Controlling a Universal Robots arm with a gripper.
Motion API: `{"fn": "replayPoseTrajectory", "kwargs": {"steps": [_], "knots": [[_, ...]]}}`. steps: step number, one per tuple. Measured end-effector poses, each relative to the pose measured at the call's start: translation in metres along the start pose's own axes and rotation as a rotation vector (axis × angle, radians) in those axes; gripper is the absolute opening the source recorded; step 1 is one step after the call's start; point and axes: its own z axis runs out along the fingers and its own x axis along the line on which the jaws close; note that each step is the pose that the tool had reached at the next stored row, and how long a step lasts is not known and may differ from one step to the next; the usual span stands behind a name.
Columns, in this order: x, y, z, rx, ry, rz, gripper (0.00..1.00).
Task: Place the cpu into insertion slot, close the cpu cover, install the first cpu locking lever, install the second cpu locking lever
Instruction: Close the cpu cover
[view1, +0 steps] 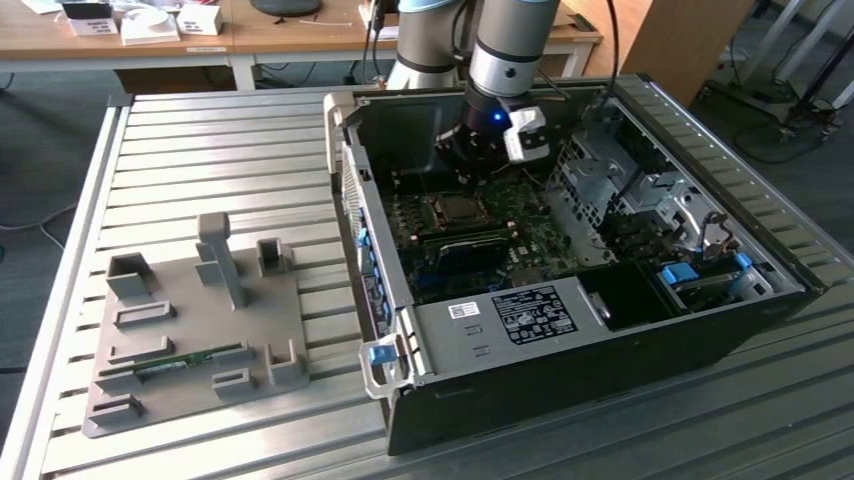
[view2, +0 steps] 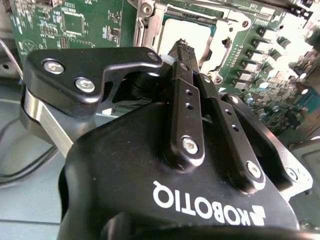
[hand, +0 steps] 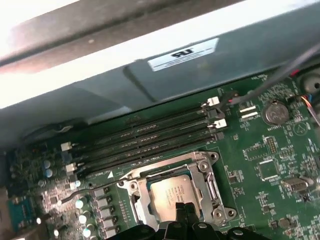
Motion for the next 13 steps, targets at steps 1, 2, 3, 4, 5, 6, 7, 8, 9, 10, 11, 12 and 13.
{"fn": "replayPoseTrajectory", "kwargs": {"steps": [1,2,3,4,5,6,7,8,9,10,11,12,13], "knots": [[0.0,0.0,0.0,0.0003,0.0001,-0.012,0.11],[0.0,0.0,0.0,0.0006,0.0002,-0.026,0.11],[0.0,0.0,0.0,0.0009,0.0003,-0.039,0.11],[0.0,0.0,0.0,0.0011,0.0004,-0.051,0.11],[0.0,0.0,0.0,0.0014,0.0004,-0.063,0.11],[0.0,0.0,0.0,0.0017,0.0005,-0.076,0.11],[0.0,0.0,0.0,0.002,0.0006,-0.088,0.11],[0.0,0.0,0.0,0.0023,0.0007,-0.101,0.11],[0.0,0.0,0.0,0.0026,0.0008,-0.114,0.11],[0.0,0.0,0.0,0.0028,0.0009,-0.127,0.11],[0.0,0.0,0.0,0.0032,0.001,-0.139,0.11],[0.0,0.0,0.0,0.0034,0.0011,-0.152,0.11],[0.0,0.0,0.0,0.0037,0.0012,-0.165,0.11]]}}
